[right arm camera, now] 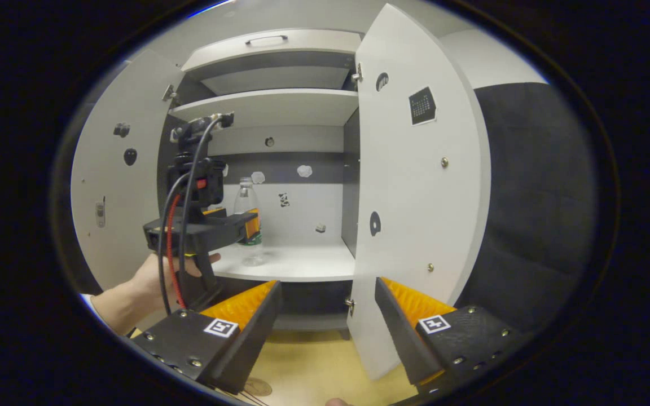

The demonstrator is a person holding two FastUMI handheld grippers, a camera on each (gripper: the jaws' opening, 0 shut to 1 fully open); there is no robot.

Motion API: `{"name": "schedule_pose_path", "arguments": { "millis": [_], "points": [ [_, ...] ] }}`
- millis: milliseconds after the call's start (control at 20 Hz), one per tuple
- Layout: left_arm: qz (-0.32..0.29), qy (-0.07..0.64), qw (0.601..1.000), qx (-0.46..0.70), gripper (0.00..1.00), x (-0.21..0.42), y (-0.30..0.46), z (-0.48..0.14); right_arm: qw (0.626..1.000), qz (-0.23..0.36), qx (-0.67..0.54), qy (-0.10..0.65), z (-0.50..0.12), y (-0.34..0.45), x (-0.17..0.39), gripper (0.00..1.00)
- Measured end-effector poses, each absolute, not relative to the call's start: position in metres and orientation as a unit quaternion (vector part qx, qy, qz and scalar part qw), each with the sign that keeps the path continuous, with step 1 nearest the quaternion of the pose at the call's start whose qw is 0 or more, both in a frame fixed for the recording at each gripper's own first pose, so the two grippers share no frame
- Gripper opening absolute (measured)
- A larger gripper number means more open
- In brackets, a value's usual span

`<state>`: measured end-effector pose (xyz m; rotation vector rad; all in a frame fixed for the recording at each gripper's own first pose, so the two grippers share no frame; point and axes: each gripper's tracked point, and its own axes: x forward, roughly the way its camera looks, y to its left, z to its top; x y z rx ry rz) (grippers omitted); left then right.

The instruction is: Grasp the bottle in the cabinet with the left hand and place it on the coaster, then close the right door with the right hand and the left door with the left hand.

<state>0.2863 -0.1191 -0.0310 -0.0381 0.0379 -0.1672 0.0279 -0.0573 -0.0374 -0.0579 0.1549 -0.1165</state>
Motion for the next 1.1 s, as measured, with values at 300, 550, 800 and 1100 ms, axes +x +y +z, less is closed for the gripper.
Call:
{"name": "schedule_pose_path", "arguments": {
  "millis": [300,550,800,1100],
  "points": [
    [-0.075,0.036,0.996,-0.03,0.96,0.318,-0.122,-0.044,0.994,-0.061,-0.025,0.084,-0.039,-0.061,0.027,1.0],
    [-0.074,0.025,0.996,-0.036,0.83,0.315,-0.122,-0.036,0.994,-0.064,-0.019,0.091,-0.043,-0.071,0.017,1.0],
    [-0.065,0.008,0.998,-0.024,0.83,0.281,-0.111,-0.016,0.995,-0.055,-0.009,0.084,-0.04,-0.073,0.004,1.0],
    [-0.068,-0.021,0.997,-0.024,0.82,0.183,-0.106,-0.005,0.995,-0.045,0.008,0.09,-0.049,-0.079,-0.021,1.0]
  ]
}}
